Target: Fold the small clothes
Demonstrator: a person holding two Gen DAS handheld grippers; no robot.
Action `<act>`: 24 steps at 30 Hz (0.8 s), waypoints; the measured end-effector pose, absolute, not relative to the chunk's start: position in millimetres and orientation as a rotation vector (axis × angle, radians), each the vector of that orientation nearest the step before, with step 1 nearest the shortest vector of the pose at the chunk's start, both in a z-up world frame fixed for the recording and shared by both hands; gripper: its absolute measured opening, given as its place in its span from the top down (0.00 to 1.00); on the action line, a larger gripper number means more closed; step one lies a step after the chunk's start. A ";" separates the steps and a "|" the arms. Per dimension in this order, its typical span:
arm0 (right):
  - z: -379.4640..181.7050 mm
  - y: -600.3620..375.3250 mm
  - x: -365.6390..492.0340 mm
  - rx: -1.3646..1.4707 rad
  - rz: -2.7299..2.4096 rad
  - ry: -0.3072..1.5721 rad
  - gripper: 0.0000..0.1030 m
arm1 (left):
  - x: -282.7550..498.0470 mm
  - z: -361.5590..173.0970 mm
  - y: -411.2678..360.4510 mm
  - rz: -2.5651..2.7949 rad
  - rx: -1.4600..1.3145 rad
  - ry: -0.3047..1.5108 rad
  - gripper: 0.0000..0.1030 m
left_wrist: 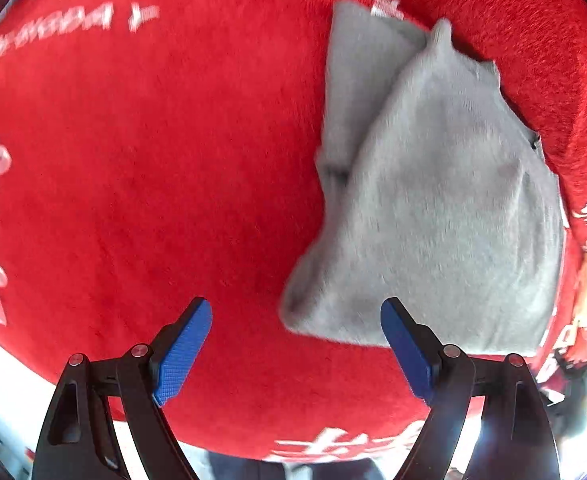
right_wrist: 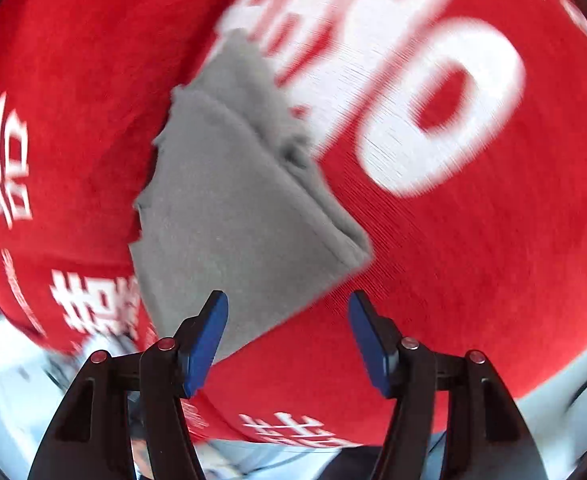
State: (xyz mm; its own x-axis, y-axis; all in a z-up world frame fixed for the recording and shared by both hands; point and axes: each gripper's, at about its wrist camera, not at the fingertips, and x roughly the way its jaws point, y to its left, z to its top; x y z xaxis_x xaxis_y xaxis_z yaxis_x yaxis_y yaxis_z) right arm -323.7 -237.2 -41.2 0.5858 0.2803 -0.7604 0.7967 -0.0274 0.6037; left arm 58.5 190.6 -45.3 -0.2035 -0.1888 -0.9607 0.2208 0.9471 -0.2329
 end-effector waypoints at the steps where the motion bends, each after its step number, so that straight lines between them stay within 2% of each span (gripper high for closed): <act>1: -45.0 -239.0 -325.1 1.625 -0.540 0.895 0.35 | 56.1 -50.3 189.5 -0.368 -0.003 1.756 0.15; 4: -51.1 -242.5 -337.0 1.705 -0.561 0.773 0.36 | 48.2 -51.6 187.5 -0.329 -0.061 1.739 0.15; 5: -54.3 -245.3 -335.5 1.717 -0.572 0.759 0.41 | 48.6 -50.2 187.5 -0.321 -0.075 1.725 0.16; 6: -57.1 -246.9 -332.4 1.719 -0.583 0.770 0.70 | 50.1 -48.4 188.3 -0.310 -0.095 1.710 0.29; 7: -60.3 -244.1 -322.8 1.712 -0.581 0.797 0.92 | 52.6 -46.5 189.9 -0.294 -0.117 1.696 0.60; 8: -57.7 -245.5 -314.6 1.673 -0.588 0.838 0.92 | 55.9 -45.8 191.1 -0.293 -0.130 1.693 0.73; 9: -49.6 -247.0 -309.3 1.623 -0.582 0.871 0.92 | 60.1 -45.4 192.4 -0.297 -0.143 1.694 0.81; 10: -36.7 -248.6 -302.4 1.541 -0.564 0.909 0.92 | 61.1 -42.3 193.3 -0.303 -0.156 1.688 0.86; 11: -23.2 -250.1 -297.8 1.463 -0.543 0.936 0.92 | 61.9 -38.2 194.3 -0.316 -0.151 1.680 0.86; 12: -15.3 -250.8 -293.1 1.422 -0.532 0.951 0.92 | 60.5 -34.1 193.3 -0.332 -0.130 1.666 0.93; 15: -1.5 -256.2 -286.1 1.305 -0.514 1.016 0.92 | 52.0 -22.7 195.7 -0.378 -0.084 1.633 0.93; 21: -38.6 -254.3 -266.4 1.172 -0.528 1.188 0.92 | 39.7 -38.8 175.4 -0.394 -0.003 1.612 0.92; 24: -27.4 -252.0 -267.5 1.155 -0.538 1.212 0.84 | 35.1 -30.5 172.4 -0.435 0.091 1.599 0.92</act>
State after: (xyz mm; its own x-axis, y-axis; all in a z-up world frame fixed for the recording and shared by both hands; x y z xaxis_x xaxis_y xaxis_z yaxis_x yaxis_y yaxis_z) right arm -267.5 -252.0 -27.4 0.3256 0.2370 -0.9153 0.8376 0.3768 0.3955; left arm 35.1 172.4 -30.5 -0.0852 -0.2033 -0.9754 0.3188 0.9219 -0.2200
